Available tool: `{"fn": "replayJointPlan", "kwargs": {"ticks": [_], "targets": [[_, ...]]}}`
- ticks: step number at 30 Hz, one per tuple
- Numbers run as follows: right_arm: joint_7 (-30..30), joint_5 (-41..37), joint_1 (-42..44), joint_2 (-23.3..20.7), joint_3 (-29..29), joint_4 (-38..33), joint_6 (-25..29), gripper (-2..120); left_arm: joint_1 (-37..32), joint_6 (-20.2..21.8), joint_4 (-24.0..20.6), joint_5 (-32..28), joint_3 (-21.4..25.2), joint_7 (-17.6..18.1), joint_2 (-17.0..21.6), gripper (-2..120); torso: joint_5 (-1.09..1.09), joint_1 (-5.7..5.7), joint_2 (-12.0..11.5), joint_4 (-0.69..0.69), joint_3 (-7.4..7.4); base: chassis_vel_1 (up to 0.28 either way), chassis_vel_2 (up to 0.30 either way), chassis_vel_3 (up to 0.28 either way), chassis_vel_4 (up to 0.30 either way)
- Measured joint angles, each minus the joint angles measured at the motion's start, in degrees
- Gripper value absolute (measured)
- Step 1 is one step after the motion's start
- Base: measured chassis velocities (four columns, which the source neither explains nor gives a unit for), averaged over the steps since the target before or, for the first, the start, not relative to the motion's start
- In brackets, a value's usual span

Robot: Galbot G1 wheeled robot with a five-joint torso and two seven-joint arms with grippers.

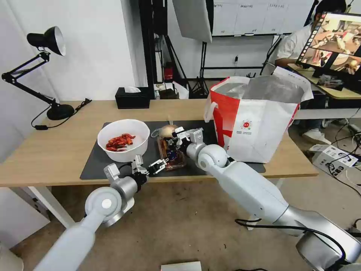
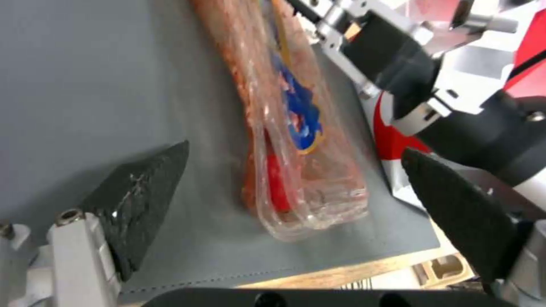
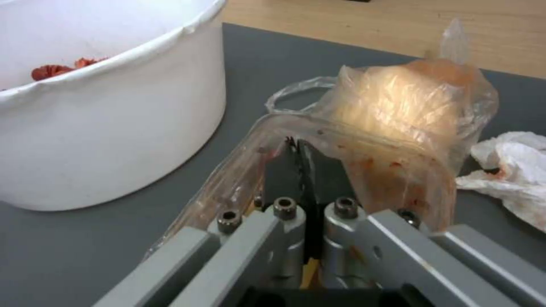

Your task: Pick up the trash from the table and place it into the takeout bag.

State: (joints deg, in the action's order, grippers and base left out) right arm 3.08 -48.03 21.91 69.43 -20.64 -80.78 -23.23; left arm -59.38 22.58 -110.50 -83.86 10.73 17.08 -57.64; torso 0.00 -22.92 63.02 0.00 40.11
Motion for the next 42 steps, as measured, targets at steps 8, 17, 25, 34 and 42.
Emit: {"fn": "replayJointPlan", "kwargs": {"ticks": [8, 17, 25, 34, 42], "targets": [[0.24, -0.18, 0.05, -0.13, 0.0, -0.2, -0.11, 0, 1.66, 0.71, 1.44, -3.1, -0.36, 0.82, -0.48, 100, 0.0, 0.0, 0.0, 0.0, 0.0, 0.0, 0.0, 0.0, 0.0], [0.35, -0.23, 0.15, 0.18, 0.11, -0.23, -0.14, 0, 3.21, 0.32, 2.77, -4.06, -1.45, 1.28, -1.03, 100, 0.0, 0.0, 0.01, 0.0, -0.01, 0.0, 0.0, 0.0, 0.0], [0.41, -0.31, 0.2, 0.06, 0.15, -0.38, -0.15, 0, 3.33, 0.28, 2.93, -4.04, -1.7, 2.0, -1.21, 78, -0.01, 0.0, 0.0, 0.0, 0.0, 0.0, 0.0, 0.0, 0.0], [0.5, -0.53, 0.21, -0.21, 0.19, -0.75, -0.21, 0, 3.17, -0.25, 2.7, -3.86, -1.83, 2.18, -1.23, 43, -0.01, 0.0, 0.0, 0.0, 0.0, 0.0, 0.0, 0.0, 0.0], [0.61, -0.72, 0.37, -0.27, 0.34, -1.12, -0.26, 0, 3.03, -0.56, 2.51, -3.75, -1.83, 2.28, -1.01, 17, -0.01, 0.0, 0.0, 0.0, 0.0, 0.0, 0.0, 0.0, 0.0]]}}
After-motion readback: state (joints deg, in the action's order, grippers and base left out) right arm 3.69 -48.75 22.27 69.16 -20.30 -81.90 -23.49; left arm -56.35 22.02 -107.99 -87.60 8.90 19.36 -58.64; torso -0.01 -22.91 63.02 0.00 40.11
